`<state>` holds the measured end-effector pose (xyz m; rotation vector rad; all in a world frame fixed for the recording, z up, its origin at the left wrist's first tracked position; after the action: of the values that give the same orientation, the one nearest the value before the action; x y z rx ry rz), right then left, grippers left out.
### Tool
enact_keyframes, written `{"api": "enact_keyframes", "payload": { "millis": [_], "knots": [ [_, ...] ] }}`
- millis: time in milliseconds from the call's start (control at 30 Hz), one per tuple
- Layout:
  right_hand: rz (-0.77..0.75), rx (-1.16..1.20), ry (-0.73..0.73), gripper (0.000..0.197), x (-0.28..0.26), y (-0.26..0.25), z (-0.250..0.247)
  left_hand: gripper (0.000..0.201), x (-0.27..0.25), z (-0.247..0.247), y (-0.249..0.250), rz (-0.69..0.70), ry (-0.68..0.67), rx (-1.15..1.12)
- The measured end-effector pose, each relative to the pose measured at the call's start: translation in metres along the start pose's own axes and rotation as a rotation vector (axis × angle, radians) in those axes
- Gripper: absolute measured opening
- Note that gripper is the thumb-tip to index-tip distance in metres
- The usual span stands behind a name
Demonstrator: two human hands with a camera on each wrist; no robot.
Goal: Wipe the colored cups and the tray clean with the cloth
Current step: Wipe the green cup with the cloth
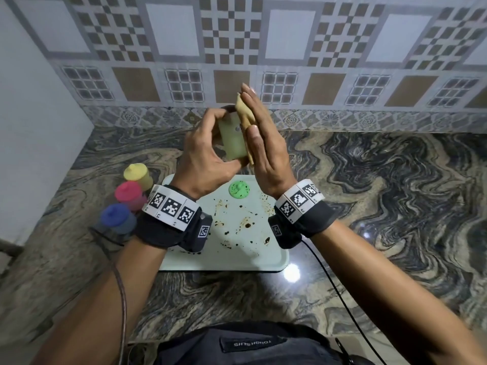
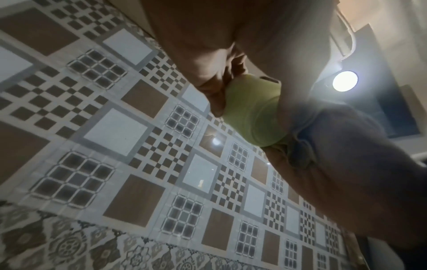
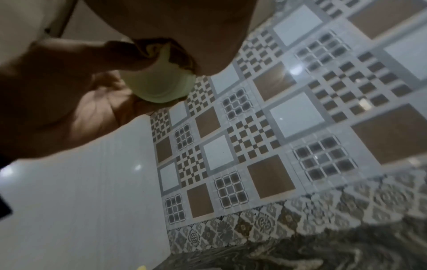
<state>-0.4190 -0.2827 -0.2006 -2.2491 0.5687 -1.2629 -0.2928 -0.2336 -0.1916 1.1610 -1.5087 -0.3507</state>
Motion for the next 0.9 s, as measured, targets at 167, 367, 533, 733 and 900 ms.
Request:
{"api": "enact_keyframes", "payload": {
  "millis": [167,367,533,733,900],
  "knots": [
    [0.216,0.151,0.060,0.045,-0.003,0.009,-0.006,0.074,-0.002,-0.003,-0.004,-0.060,-0.034,-0.170],
    [0.131,0.080,0.029,0.048,0.002,-0.003,-0.005,0.068,0.001,-0.003,-0.005,-0.062,-0.042,-0.163],
    [0.093,0.111,0.004,0.045,-0.002,-0.001,0.003,0.065,-0.004,-0.003,-0.004,-0.057,-0.024,-0.222],
    [0.390,0.276,0.156,0.043,-0.004,0.014,-0.010,0.072,-0.006,0.000,-0.008,-0.122,-0.023,-0.331],
    [0.295,0.257,0.187,0.043,0.000,0.002,-0.014,0.084,-0.004,0.000,-0.012,-0.091,-0.035,-0.187]
  ]
}}
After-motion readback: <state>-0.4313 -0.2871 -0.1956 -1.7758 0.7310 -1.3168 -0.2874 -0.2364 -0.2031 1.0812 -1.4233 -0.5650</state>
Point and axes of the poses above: each hand's wrist, its own x-axis towards the middle knuckle, its own z-axis out of the palm, y = z × x, the point moved 3 cm from there along x, towards the middle knuckle, and after that the axes turned 11 degrees about -x, right-handed, at the moved point
